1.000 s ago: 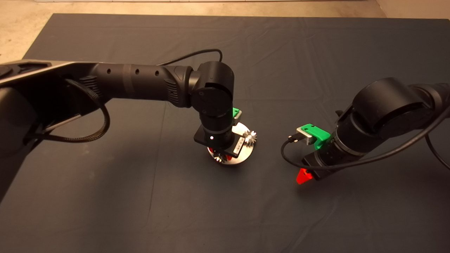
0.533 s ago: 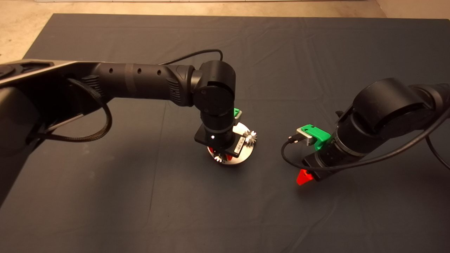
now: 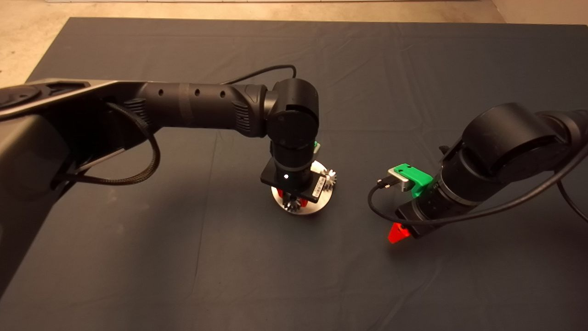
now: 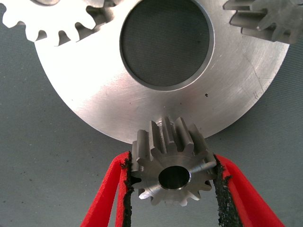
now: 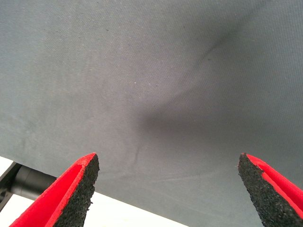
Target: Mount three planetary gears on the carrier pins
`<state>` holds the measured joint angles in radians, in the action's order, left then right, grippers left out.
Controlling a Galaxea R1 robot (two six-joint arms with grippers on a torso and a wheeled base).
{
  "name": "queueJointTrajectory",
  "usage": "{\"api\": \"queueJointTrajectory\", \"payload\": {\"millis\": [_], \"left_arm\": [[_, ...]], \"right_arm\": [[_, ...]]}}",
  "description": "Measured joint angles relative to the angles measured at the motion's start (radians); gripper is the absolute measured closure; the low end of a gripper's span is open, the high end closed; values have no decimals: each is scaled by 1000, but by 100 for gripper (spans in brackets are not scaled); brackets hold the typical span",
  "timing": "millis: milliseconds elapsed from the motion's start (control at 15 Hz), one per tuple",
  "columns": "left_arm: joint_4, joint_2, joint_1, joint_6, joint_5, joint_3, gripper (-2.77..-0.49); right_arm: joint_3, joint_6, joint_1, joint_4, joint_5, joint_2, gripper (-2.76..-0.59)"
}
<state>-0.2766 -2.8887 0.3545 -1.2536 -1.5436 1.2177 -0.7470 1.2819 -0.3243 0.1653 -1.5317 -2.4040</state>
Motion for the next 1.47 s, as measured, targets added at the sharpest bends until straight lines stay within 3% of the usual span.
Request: {"api": "queueJointTrajectory", "payload": {"millis": [467,1000,1133,1267,1333,1400,1467], "left_arm": [[0,7,0,-12,11,0,-103],[0,21,4,-47,18,-24,-141],[4,39,40,-72,18,-56,-144],[6,77,139,-114,18,-111,-160],[5,103,175,-129,18,-152,-160],[8,140,183,-149,18,-195,-164],[13,188,169,-157,28,-240,-169]], "right_arm": [[5,1,0,-1,0,4,-218],[7,1,0,-1,0,5,-218],[7,1,0,-1,0,5,-218],[7,1,0,-1,1,5,-218],[8,1,0,-1,1,7,-218],[8,1,0,-1,1,13,-218],[11,1,0,-1,1,20,-218]]}}
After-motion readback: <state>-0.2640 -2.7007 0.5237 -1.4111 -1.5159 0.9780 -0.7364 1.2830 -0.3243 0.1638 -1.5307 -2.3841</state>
